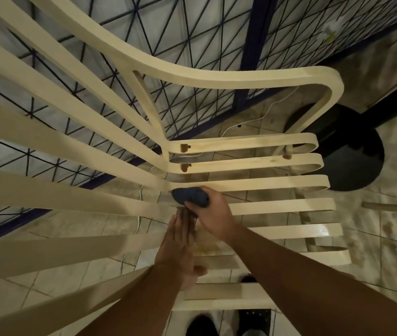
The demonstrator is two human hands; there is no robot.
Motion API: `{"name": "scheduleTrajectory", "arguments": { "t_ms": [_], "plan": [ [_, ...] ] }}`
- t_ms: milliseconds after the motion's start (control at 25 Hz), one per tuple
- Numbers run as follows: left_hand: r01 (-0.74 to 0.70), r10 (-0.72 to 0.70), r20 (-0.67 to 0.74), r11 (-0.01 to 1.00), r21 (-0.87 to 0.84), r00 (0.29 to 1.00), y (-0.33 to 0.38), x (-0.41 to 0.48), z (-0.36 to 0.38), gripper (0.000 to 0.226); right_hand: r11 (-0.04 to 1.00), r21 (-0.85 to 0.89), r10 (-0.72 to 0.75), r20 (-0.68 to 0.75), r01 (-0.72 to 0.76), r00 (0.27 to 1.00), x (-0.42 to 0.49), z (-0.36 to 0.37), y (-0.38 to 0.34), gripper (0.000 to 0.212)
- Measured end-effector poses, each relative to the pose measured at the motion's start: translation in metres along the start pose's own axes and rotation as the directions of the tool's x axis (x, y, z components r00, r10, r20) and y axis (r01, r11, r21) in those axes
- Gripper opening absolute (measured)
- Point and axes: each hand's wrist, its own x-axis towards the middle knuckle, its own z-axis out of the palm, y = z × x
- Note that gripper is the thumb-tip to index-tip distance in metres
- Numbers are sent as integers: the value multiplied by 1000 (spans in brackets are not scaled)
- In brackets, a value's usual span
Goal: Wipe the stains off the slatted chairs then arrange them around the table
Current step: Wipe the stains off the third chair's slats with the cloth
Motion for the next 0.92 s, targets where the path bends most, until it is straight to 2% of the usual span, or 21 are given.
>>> {"name": "scheduleTrajectory", "arguments": {
  "t_ms": [120, 200, 240, 280, 360, 400, 480, 520, 560, 640, 760, 840, 920],
  "plan": [
    [17, -17, 0, 998, -53, 1000, 0, -2, 0, 127, 942, 277, 214, -55, -191, 975, -4, -39, 14, 50],
    [4, -3, 9, 996, -85, 1000, 0, -4, -1, 127, 885, 425, 256, -105, -190, 961, -17, -70, 30, 69],
    [-2, 3, 10, 995, -101, 1000, -1, -5, -2, 127, 885, 442, 244, -167, -149, 955, -25, -86, 35, 68],
    [-10, 11, 8, 994, -109, 1000, -1, -6, -3, 127, 915, 384, 229, -252, -120, 940, -35, -102, 31, 56],
    [-25, 26, 7, 995, -100, 1000, -1, -6, -3, 126, 987, 133, 141, -479, -88, 866, -48, -138, 28, 31],
    [-29, 30, 8, 994, -104, 1000, -2, -6, -2, 125, 998, 39, 70, -570, -58, 819, -52, -159, 26, 34],
    [-33, 35, 15, 993, -112, 999, -2, -5, 1, 124, 996, -93, -51, -660, -14, 750, -51, -200, 29, 69],
    [-38, 40, 15, 993, -108, 999, -2, -4, 2, 124, 979, -197, -103, -681, -46, 725, -46, -216, 31, 81],
    [-43, 44, 12, 994, -103, 999, -2, -2, 3, 124, 949, -294, -126, -690, -117, 713, -38, -231, 35, 84],
    [-50, 52, 17, 993, -103, 999, -2, -1, 5, 123, 876, -425, -122, -653, -229, 747, -19, -251, 38, 78],
    [-51, 54, 28, 994, -97, 998, 0, -4, 5, 121, 879, -446, -113, -534, -165, 838, -6, -246, 44, 76],
    [-50, 51, 7, 992, -113, 999, 0, -1, 4, 120, 867, -476, -128, -496, -145, 859, -1, -236, 45, 78],
    [-52, 55, 26, 993, -109, 998, -1, -1, 5, 120, 806, -571, -159, -464, -157, 872, 14, -241, 46, 75]
  ]
}}
